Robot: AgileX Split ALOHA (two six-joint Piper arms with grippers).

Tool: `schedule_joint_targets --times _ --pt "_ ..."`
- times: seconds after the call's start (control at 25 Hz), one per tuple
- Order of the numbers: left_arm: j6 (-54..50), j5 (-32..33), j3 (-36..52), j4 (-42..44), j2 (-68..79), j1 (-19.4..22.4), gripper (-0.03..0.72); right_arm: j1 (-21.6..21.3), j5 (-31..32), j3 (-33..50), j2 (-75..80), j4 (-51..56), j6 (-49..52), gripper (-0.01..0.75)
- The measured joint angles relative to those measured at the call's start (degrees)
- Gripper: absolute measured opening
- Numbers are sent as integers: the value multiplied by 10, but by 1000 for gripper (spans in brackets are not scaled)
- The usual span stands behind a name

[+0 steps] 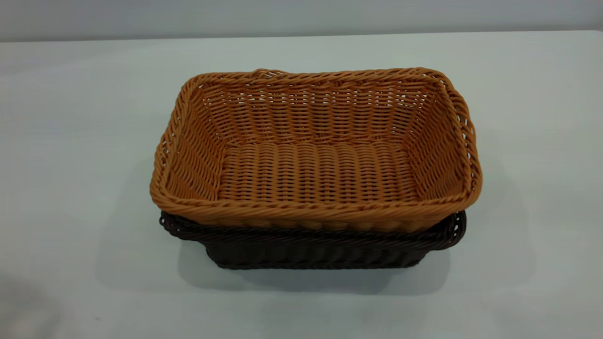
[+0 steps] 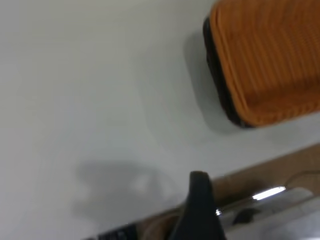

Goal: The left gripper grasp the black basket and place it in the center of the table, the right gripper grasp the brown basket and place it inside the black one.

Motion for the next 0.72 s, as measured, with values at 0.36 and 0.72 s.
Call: schedule_joint_targets --times 0.36,0.72 --pt "-3 0 181 22 -212 0 517 0 -4 101 -83 -73 11 541" --pt "-17 -3 274 69 -388 0 517 0 -8 112 -161 -95 19 541"
